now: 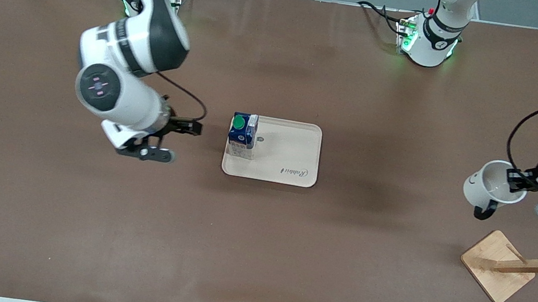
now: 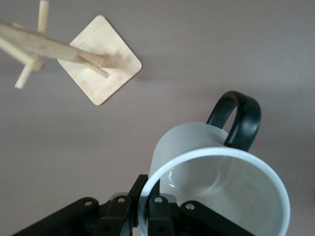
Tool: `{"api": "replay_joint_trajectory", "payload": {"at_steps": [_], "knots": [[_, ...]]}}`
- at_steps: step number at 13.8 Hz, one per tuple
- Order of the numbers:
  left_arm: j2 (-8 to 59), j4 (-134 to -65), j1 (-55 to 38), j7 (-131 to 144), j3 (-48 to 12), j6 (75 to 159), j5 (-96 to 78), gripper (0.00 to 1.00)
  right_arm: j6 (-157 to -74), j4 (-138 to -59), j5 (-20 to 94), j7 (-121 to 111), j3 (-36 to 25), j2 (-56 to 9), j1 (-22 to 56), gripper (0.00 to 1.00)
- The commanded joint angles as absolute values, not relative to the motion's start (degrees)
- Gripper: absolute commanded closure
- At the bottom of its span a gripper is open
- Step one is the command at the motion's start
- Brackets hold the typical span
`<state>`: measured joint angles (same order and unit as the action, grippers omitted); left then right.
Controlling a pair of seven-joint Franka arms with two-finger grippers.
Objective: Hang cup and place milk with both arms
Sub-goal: 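Lift the mug with the left gripper while the right gripper reaches out, then hang the mug on the stand while the right gripper grasps the carton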
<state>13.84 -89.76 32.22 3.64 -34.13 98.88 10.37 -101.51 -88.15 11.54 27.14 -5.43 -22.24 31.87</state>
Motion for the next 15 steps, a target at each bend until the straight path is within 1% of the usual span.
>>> {"api": "replay_joint_trajectory", "payload": {"at_steps": [1,2,5,7,12,14,15], "knots": [[15.03,-88.42,36.46,0.53,-34.63,98.17,7.65,1.0,-104.93,-86.92,12.31,34.43,-6.06,-23.64,38.64,0.0],[15.99,-87.55,36.82,0.53,-34.63,98.17,7.56,1.0,-106.16,-86.92,12.3,37.32,-6.06,-24.25,40.15,0.0],[19.32,-84.39,38.76,-1.84,-34.45,98.43,7.91,1.0,-107.31,-87.01,12.22,38.23,-6.06,-26.27,41.22,0.0],[21.18,-82.27,38.85,-2.02,-34.45,98.7,7.82,1.0,-109.5,-87.01,12.3,39.28,-6.06,-27.59,42.79,0.0],[22.76,-81.21,39.99,-2.2,-34.19,103.18,7.73,1.0,-111.17,-87.36,11.95,40.17,-6.15,-29.62,44.12,0.0],[23.73,-80.07,40.43,-2.2,-34.19,103.54,7.73,1.0,-111.36,-87.89,11.95,40.34,-6.15,-29.88,44.03,0.0],[23.82,-80.07,40.6,-2.2,-34.19,103.62,7.73,1.0,-111.1,-87.89,12.13,41.39,-6.07,-30.06,43.69,0.36]]}}
